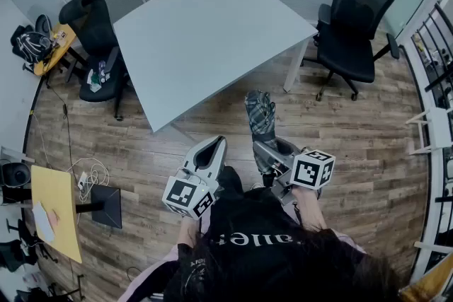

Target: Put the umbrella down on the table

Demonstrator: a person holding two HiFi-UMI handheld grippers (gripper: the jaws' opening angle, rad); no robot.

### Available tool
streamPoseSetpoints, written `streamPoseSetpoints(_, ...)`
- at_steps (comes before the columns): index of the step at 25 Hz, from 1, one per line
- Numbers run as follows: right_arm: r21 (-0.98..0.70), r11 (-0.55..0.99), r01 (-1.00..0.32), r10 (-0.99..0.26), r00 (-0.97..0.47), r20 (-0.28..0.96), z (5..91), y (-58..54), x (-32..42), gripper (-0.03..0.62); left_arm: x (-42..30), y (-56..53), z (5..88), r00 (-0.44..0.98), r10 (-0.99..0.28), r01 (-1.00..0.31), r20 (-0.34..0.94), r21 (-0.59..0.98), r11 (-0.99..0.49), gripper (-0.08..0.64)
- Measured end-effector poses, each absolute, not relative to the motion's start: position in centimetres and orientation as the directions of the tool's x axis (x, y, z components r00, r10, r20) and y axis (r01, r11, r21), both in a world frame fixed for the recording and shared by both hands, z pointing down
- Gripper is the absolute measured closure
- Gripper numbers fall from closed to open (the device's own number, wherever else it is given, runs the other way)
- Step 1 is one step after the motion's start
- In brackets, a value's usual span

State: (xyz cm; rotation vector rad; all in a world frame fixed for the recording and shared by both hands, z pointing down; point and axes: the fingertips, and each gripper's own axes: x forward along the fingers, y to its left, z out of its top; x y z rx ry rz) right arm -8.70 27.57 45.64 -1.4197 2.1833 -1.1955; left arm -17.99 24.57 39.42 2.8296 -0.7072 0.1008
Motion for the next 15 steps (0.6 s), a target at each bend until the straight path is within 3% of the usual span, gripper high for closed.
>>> streamPoseSetpoints(15,-0.747,0.146,-0.649,-0.864,-0.451,0.222,46.1,28.9,-7.1,0.382,-16.2,25.8,39.7,0.894,-0.426,-0.445,0.139,0.181,-0.877,0.534)
